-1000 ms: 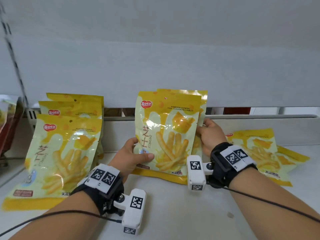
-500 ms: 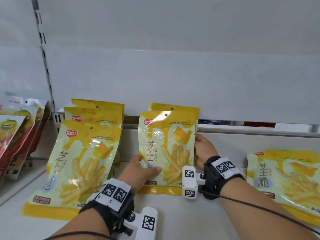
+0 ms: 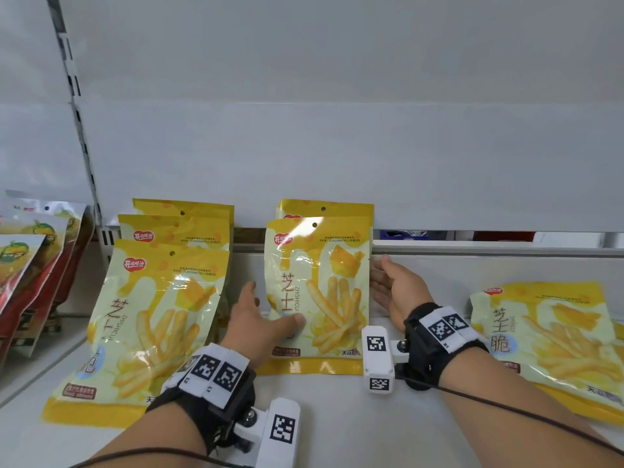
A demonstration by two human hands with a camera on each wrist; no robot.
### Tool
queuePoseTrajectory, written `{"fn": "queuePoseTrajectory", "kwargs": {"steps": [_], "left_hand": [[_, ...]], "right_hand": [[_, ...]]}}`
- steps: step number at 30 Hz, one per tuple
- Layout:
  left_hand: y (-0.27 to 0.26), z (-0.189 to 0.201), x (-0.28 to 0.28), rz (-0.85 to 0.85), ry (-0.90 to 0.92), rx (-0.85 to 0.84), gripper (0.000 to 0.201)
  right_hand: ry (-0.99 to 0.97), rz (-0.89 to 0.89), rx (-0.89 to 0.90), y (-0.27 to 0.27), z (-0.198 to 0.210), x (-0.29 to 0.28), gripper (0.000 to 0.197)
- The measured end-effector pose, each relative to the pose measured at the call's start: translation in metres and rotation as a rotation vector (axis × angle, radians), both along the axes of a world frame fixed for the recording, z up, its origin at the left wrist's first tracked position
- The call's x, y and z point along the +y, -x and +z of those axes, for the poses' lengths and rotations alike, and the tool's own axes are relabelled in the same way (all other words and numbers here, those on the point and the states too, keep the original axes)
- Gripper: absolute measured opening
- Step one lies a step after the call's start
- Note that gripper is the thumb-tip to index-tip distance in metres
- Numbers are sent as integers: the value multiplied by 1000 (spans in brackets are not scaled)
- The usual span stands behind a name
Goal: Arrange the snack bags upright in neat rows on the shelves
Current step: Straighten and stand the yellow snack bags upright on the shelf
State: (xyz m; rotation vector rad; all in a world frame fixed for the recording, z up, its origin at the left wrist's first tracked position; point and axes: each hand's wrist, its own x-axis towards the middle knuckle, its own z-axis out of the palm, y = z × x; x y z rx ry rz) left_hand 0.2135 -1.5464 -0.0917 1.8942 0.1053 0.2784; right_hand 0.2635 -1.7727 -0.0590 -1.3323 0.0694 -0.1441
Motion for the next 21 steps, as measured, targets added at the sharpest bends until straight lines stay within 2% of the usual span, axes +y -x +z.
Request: {"fn": "queuePoseTrajectory", "kwargs": {"steps": [2, 5, 7, 10, 13, 16, 19, 21], "left_hand": [[2, 7, -4, 84, -54, -117, 102], [7, 24, -22, 107, -58, -292, 77], [12, 35, -43, 68, -36, -374, 57], [18, 43, -83, -49, 15, -425, 33], [20, 39, -127, -263, 51, -310, 24], [21, 28, -167, -474, -64, -90, 31], [22, 20, -199, -565, -128, 64, 43], [21, 17, -216, -562, -155, 112, 52]], "right_hand": [[71, -61, -14, 10, 4, -12, 32], [154, -169, -54, 31, 13, -34, 17], [226, -234, -82, 45, 17, -51, 12], [322, -345, -96, 67, 21, -82, 17], [341, -432, -72, 91, 21, -117, 15], [357, -530, -22, 116, 16, -151, 16], [360, -610, 50, 136, 10, -179, 16], [326, -658, 100, 147, 7, -195, 7]]}}
